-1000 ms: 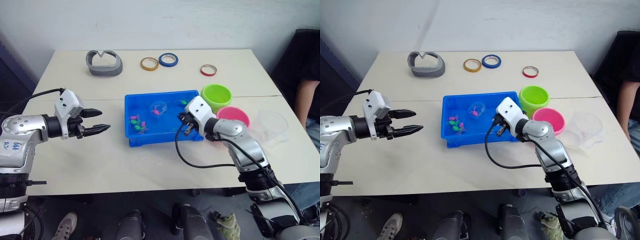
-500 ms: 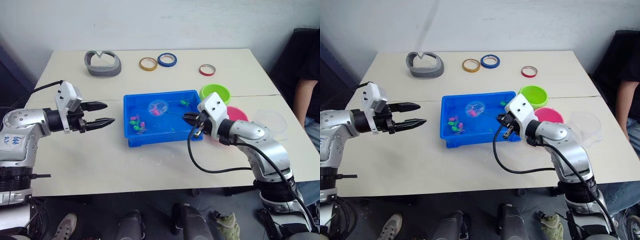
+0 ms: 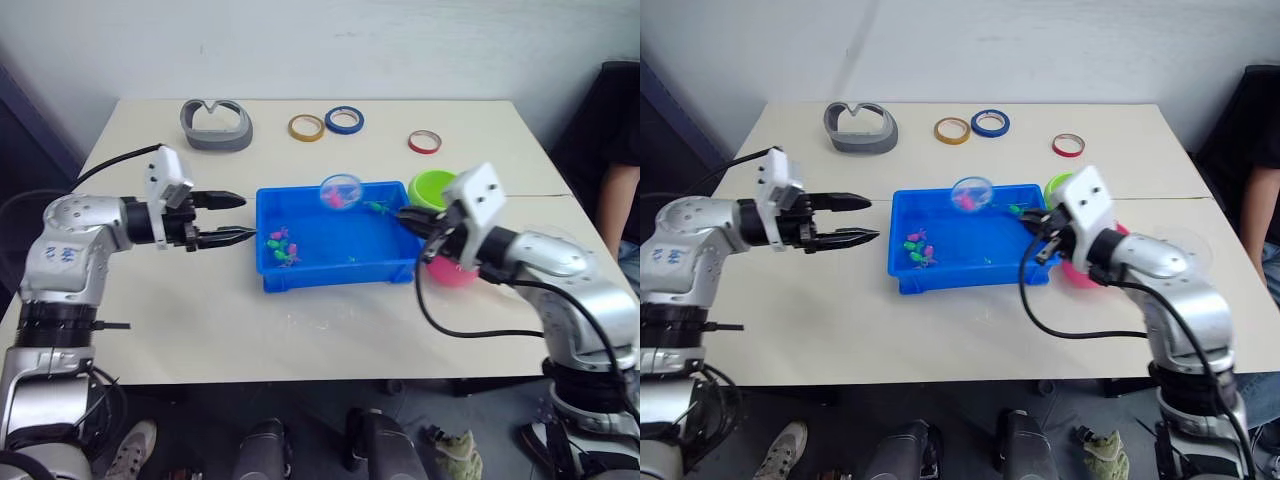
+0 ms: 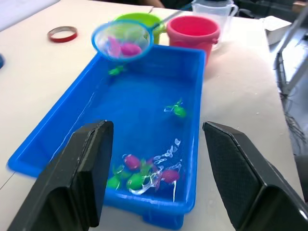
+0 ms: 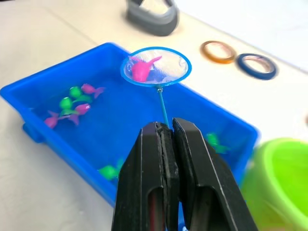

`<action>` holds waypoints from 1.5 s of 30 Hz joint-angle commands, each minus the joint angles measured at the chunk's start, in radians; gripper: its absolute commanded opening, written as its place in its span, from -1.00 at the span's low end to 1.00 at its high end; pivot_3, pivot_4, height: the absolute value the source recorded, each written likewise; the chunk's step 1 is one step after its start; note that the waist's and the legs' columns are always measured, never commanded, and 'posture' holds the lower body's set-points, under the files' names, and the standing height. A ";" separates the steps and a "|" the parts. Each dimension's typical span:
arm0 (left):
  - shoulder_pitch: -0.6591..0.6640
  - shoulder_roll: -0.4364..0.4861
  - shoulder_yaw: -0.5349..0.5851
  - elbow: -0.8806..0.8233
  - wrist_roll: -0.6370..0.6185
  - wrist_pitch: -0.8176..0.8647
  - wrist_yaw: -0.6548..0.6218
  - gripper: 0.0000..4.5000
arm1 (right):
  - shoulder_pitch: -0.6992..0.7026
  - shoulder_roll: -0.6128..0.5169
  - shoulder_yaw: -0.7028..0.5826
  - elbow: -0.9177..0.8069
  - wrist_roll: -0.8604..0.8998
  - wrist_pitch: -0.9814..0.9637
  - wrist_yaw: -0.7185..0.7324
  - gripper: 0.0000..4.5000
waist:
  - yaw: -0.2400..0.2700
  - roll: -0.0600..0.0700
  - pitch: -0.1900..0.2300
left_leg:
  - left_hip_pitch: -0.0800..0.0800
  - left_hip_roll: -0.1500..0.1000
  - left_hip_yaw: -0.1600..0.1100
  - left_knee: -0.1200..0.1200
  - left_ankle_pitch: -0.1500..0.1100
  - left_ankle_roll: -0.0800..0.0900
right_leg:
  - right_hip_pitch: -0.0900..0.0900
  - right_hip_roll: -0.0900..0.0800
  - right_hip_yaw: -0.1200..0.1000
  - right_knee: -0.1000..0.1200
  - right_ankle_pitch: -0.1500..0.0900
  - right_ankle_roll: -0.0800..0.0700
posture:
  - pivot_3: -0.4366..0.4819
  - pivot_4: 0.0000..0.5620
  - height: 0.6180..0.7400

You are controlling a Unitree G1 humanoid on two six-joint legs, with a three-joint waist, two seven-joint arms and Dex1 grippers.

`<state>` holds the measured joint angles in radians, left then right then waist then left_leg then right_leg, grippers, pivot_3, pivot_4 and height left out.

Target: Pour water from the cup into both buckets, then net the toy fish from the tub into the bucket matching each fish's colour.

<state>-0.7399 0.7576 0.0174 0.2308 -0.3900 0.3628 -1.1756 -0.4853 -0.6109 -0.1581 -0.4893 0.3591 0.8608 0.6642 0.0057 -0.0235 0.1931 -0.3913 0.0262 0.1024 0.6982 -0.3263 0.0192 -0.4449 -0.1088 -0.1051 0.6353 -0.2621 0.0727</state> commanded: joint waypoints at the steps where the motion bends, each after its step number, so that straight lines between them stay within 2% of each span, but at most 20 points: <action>1: -0.076 -0.039 -0.026 0.066 0.024 -0.059 -0.040 0.46 | 0.047 -0.065 -0.157 -0.111 0.058 0.064 -0.019 -1.00 | 0.000 0.000 0.000 | 0.000 0.000 0.000 0.000 0.000 0.000 | 0.000 0.000 0.000 0.000 0.000 0.000 | -0.05 -0.47 0.56; 8: -0.179 -0.124 -0.074 0.181 0.045 -0.111 -0.131 0.46 | 0.212 -0.168 -0.403 -0.235 0.107 0.176 -0.038 -1.00 | -0.001 0.000 0.000 | 0.000 0.000 0.000 0.000 0.000 0.000 | 0.000 0.002 0.000 -0.001 0.000 0.000 | -0.05 -0.47 0.56; 15: -0.253 -0.189 -0.094 0.300 0.087 -0.187 -0.168 0.46 | 0.358 -0.220 -0.532 -0.302 0.108 0.208 -0.047 -1.00 | 0.002 0.000 0.000 | 0.000 0.001 0.000 0.000 0.000 0.000 | 0.000 0.003 0.001 -0.006 0.000 0.000 | -0.05 -0.47 0.56; 21: -0.288 -0.227 -0.103 0.388 0.120 -0.249 -0.188 0.46 | 0.505 -0.298 -0.493 -0.329 -0.020 0.098 -0.070 -1.00 | 0.005 0.000 0.000 | 0.000 0.001 0.000 0.000 0.000 0.001 | 0.000 0.004 0.001 -0.006 0.000 0.001 | -0.05 -0.47 0.56; 28: -0.320 -0.262 -0.101 0.455 0.140 -0.293 -0.199 0.46 | 0.603 -0.361 -0.414 -0.347 -0.174 -0.050 -0.090 -1.00 | 0.015 0.000 0.000 | 0.000 0.001 0.001 0.000 -0.001 0.001 | 0.000 0.005 0.001 -0.007 0.001 0.001 | -0.05 -0.47 0.56; 38: -0.333 -0.283 -0.096 0.489 0.155 -0.320 -0.210 0.46 | 0.780 -0.422 -0.307 -0.369 -0.511 -0.256 -0.115 -1.00 | 0.019 0.000 0.000 | 0.000 0.001 0.000 0.000 -0.001 0.001 | 0.001 0.006 0.001 -0.007 0.001 0.002 | -0.05 -0.47 0.56; 45: -0.328 -0.285 -0.096 0.474 0.154 -0.313 -0.211 0.46 | 0.808 -0.418 -0.243 -0.296 -0.727 -0.397 -0.151 -1.00 | 0.017 0.000 0.000 | 0.000 0.001 0.001 0.000 0.000 0.001 | 0.001 0.006 0.001 -0.007 0.001 0.002 | -0.05 -0.47 0.56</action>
<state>-1.0484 0.4719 -0.0932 0.7237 -0.2329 0.0529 -1.3784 0.3217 -1.0190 -0.3945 -0.7890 -0.3070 0.5042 0.5326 0.0227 -0.0237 0.1932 -0.3911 0.0275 0.1030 0.6987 -0.3266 0.0198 -0.4443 -0.1021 -0.1037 0.6279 -0.2612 0.0744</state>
